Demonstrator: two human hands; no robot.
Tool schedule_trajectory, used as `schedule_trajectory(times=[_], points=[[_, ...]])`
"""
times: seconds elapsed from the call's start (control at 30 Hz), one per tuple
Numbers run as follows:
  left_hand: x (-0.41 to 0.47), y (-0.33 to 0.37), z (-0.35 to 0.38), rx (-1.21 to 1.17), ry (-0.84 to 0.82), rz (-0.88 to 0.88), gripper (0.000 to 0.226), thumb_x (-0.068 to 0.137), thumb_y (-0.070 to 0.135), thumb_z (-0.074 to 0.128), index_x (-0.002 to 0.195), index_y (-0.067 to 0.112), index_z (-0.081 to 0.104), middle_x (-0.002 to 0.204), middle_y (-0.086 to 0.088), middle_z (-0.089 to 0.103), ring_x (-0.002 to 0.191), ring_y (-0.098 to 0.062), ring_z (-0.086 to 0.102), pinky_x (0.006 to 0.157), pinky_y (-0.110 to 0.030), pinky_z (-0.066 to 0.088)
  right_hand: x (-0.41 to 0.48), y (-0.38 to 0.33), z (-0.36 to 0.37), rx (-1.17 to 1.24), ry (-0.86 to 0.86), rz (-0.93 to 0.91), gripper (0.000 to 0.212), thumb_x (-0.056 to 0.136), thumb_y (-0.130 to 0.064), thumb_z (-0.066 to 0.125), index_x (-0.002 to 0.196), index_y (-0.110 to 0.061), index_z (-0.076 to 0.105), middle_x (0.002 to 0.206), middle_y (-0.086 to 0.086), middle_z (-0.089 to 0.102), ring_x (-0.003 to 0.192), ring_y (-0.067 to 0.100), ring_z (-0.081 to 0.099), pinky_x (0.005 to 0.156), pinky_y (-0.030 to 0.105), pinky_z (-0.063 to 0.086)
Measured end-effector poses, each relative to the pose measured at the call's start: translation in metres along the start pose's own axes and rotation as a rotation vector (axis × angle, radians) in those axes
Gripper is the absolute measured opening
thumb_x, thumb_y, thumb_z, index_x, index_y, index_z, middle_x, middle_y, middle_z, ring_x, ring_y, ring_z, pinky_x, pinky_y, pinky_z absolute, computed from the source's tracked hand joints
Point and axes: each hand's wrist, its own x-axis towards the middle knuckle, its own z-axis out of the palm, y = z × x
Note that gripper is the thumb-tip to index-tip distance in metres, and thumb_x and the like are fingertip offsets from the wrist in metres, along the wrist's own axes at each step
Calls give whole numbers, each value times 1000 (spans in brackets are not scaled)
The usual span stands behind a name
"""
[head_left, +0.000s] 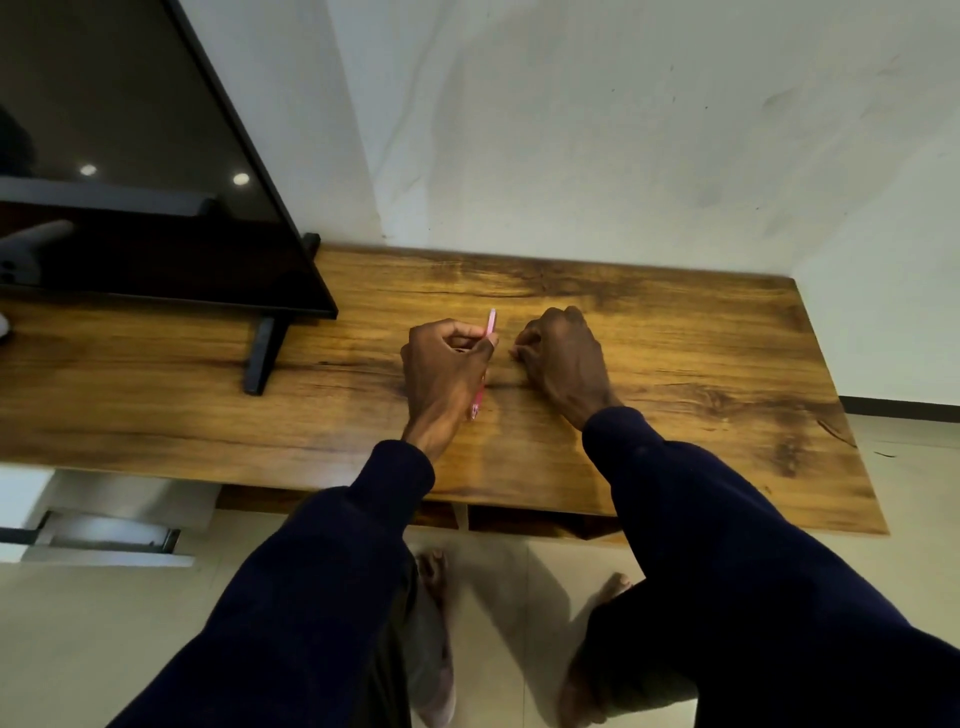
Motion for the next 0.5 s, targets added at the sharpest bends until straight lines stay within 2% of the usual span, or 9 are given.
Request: schedule_trajectory(times=[0.13,0.2,0.27,0.37,0.5], points=[[-3,1,-2,-55,-18,-47,18,82,18,86,98,16,78,84,11,74,83,-6,73,77,-31,63,0,-3,1,-61,-8,-28,10,96,-14,69,96,-6,74,105,14,69,112,30,56,80,44,58],[-4,3,-3,-78,-24,-53,19,82,17,86,99,16,77,89,6,76,87,-11,75,82,-38,65,2,-4,2,-16,-3,-16,10,98,-13,65,94,-6,72,102,13,68,102,26,61,79,41,58],[-5,6,-5,-93,-22,-43,22,82,17,86,102,15,77,93,2,78,89,-13,76,83,-41,66,3,-6,-3,160,13,55,8,97,-13,68,94,-8,73,95,6,70,88,17,65,76,34,58],[-8,11,-9,-149,-24,-35,25,80,18,87,103,14,79,94,1,79,89,-12,76,82,-39,66,0,-7,-20,564,41,198,8,94,-17,74,90,-11,76,83,-1,75,69,5,67,66,22,55],[-14,22,-15,-211,-61,8,24,80,17,87,102,21,77,95,5,80,88,-8,77,81,-31,66,-3,-14,-52,977,35,184,13,93,-14,75,104,-9,79,92,6,80,71,8,70,67,21,58]])
